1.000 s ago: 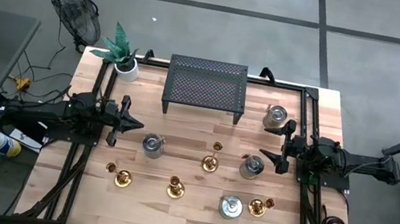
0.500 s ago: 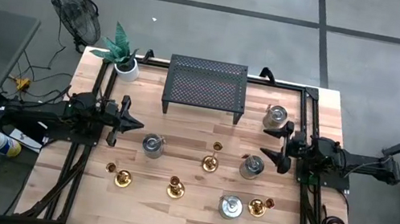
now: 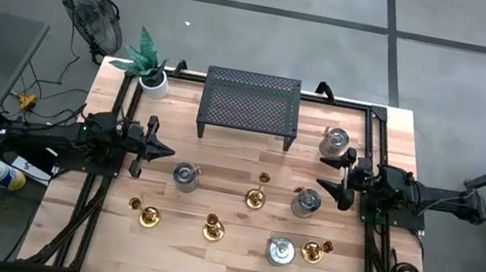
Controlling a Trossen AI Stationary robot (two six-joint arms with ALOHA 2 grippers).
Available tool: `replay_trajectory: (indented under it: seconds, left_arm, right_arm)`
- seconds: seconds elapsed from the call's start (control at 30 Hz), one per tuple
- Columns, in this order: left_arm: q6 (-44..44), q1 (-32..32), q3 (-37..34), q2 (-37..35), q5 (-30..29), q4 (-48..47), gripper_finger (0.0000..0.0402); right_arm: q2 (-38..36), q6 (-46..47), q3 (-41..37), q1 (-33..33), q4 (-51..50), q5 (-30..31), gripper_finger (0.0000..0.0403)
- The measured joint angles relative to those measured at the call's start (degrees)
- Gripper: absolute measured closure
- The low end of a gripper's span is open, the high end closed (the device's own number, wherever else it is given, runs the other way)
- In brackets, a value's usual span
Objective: Pick & Place candle stick holders
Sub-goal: Put the brown scented candle on the shelf
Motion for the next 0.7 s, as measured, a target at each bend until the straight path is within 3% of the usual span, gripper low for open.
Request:
replay_trajectory:
  seconds: [0.27, 0.57, 0.7]
  left_arm:
    - [0.0, 0.0, 0.0, 0.0, 0.0, 0.0, 0.0401]
    - [0.0, 0.0, 0.0, 0.0, 0.0, 0.0, 0.0401]
    - [0.0, 0.0, 0.0, 0.0, 0.0, 0.0, 0.0401]
  right_arm:
    - [2.2, 1.6, 9.2, 0.0, -14.9, 6.4, 0.0041]
    - [11.4, 9.2, 17.8, -0.5, -26.9, 27.6, 0.0041]
    - [15.6, 13.6, 21.2, -3.9, -31.9, 30.0, 0.0041]
